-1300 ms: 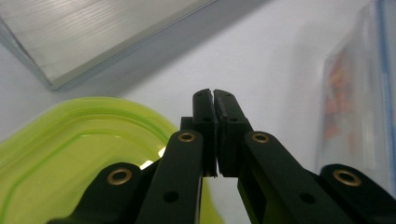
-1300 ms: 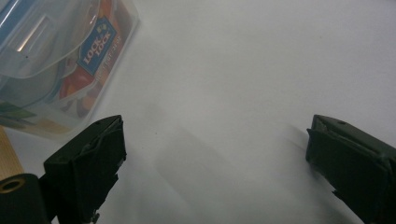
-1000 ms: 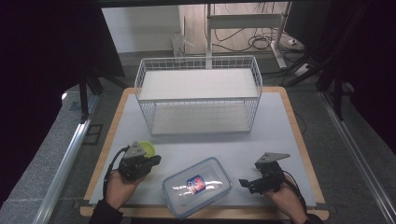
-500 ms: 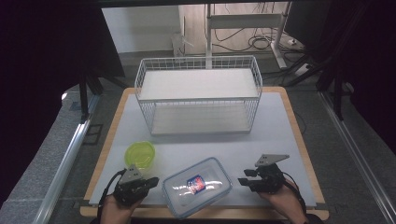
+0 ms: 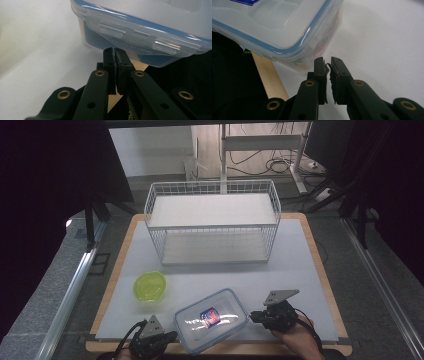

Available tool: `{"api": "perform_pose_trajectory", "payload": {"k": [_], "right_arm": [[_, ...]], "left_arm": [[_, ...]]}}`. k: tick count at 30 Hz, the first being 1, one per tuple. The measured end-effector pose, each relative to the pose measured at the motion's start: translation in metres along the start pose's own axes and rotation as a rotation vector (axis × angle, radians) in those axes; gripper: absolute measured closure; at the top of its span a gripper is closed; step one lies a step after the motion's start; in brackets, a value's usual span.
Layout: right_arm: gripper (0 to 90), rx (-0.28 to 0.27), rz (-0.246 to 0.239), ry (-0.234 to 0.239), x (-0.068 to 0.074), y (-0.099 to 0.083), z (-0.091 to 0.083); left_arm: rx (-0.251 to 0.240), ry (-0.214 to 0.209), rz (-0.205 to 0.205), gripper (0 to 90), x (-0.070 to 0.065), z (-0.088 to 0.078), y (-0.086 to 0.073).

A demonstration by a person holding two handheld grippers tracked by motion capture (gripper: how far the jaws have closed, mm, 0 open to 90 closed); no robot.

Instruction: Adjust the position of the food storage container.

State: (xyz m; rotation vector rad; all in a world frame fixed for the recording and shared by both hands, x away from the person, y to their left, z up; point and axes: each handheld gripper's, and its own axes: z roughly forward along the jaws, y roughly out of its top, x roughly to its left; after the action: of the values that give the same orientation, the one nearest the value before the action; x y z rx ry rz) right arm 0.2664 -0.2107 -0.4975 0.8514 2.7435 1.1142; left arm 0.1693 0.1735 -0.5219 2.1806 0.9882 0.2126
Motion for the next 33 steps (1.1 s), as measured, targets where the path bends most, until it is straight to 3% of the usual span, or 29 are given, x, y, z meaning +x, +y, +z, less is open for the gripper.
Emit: {"api": "perform_pose_trajectory", "payload": {"k": [6,8,21,33], "right_arm": [[85.0,0.001,-0.008,0.039,0.005,0.002,0.004],[85.7,0.012,-0.019,0.017,0.007,0.003,0.005],[87.2,0.0,0.01,0.009,0.004,0.002,0.003],[87.2,0.004,0.037,-0.048,-0.004,-0.002,0.0]], "left_arm": [[0.021,0.01,-0.01,88.4,0.001,0.008,0.004],[0.024,0.019,-0.012,89.0,0.003,0.01,0.007],[0.021,0.038,-0.06,89.7,0.023,0.028,0.029],[0.029,0.061,-0.054,89.7,0.042,0.055,0.062]]}}
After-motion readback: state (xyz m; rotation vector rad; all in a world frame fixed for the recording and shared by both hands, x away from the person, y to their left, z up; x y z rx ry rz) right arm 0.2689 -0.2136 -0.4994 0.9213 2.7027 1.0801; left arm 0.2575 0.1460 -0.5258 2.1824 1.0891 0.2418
